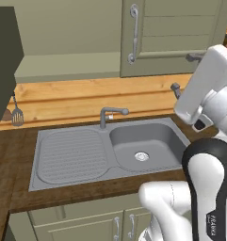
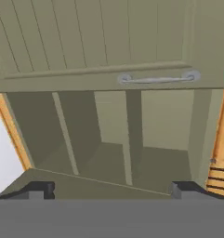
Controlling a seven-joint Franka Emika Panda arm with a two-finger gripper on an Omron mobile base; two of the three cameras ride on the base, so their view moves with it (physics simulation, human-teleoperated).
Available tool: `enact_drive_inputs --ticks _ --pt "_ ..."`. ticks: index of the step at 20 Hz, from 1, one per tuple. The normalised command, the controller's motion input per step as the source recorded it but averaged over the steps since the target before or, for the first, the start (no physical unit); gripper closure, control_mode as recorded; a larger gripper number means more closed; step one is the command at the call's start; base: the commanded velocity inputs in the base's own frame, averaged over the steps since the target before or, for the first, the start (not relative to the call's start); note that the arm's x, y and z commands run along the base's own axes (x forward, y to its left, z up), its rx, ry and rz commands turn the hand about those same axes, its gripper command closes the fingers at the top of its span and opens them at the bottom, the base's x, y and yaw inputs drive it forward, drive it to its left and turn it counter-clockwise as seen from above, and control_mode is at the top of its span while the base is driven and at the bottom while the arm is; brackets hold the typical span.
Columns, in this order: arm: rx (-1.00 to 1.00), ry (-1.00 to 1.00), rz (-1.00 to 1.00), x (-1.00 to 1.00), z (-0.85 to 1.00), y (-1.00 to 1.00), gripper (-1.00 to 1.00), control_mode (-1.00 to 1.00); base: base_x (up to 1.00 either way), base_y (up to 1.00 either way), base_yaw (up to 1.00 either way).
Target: Pick the honey bottle and place it on the digital scale for weighing, and close the cabinet.
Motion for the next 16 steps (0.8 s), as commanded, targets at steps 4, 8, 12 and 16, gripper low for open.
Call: enact_drive_inputs --ticks 4,8,12,16 --pt "0.03 -0.24 -0.27 -0.58 -0.63 1.00 -1.00 -1.00 0.00 0.00 0.00" --pt "0.13 -0.33 -0.26 -0.85 -0.93 1.00 -1.00 -1.00 0.00 0.00 0.00" --pt "0.20 -0.36 -0.21 -0.98 -0.99 1.00 -1.00 -1.00 0.00 0.00 0.00" --pt "0.07 -0.27 -0.07 -0.95 -1.00 1.00 -1.00 -1.00 0.00 0.00 0.00"
